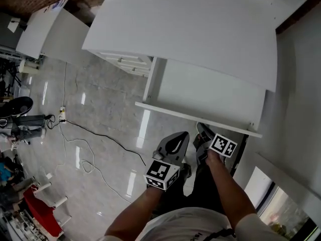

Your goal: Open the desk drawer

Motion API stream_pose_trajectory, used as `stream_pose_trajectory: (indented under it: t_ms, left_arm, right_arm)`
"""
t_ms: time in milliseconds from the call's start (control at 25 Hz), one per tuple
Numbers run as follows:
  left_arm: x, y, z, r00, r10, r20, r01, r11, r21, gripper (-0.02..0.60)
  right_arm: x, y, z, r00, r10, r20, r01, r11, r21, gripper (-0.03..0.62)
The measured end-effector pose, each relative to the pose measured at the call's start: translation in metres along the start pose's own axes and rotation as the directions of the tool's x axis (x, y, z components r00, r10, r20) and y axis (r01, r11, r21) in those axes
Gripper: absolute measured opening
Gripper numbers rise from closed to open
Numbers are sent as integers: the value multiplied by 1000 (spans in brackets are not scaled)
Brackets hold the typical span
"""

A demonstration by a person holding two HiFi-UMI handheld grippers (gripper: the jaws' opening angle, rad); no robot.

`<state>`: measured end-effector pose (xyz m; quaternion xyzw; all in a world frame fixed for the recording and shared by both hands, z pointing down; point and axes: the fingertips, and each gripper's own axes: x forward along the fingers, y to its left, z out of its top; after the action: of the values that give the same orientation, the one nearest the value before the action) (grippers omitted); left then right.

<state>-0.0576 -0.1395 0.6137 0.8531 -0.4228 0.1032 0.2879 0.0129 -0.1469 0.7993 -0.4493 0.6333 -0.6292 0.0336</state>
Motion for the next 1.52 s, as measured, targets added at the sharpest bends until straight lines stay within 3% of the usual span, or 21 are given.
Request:
stream_pose_trajectory:
  t_ms: [280, 520, 720, 880, 1200, 1520]
  left_arm:
    - [-31, -6, -8, 1000, -12, 10, 12, 1000, 22, 12]
    - [-48, -11, -17, 1000, -16, 11, 16, 999, 28, 11]
    - [-56, -20, -13, 999, -27, 22, 26, 999, 39, 12]
    - [-62, -30, -8, 999, -36, 34, 34, 999, 43, 12]
    - [-77, -51, 7, 997, -42, 65, 40, 999, 34, 12]
    - [-113, -59, 47, 993, -18, 118, 15, 1000, 27, 12]
  right_arm:
    - [-14, -5, -30, 1000, -14, 16, 14, 1000, 2, 77]
    - [-16, -6, -33, 999, -11, 31, 10, 1000, 12, 77]
    - [-29, -6, -47, 1000, -13, 9, 13, 999, 36, 77]
    - [-45, 2, -60, 999, -24, -33, 24, 1000, 0, 75]
    - [-80, 73, -58, 996, 66, -66, -75, 986, -147, 52]
    - [-114, 182, -48, 983, 164, -83, -183, 910, -371, 34]
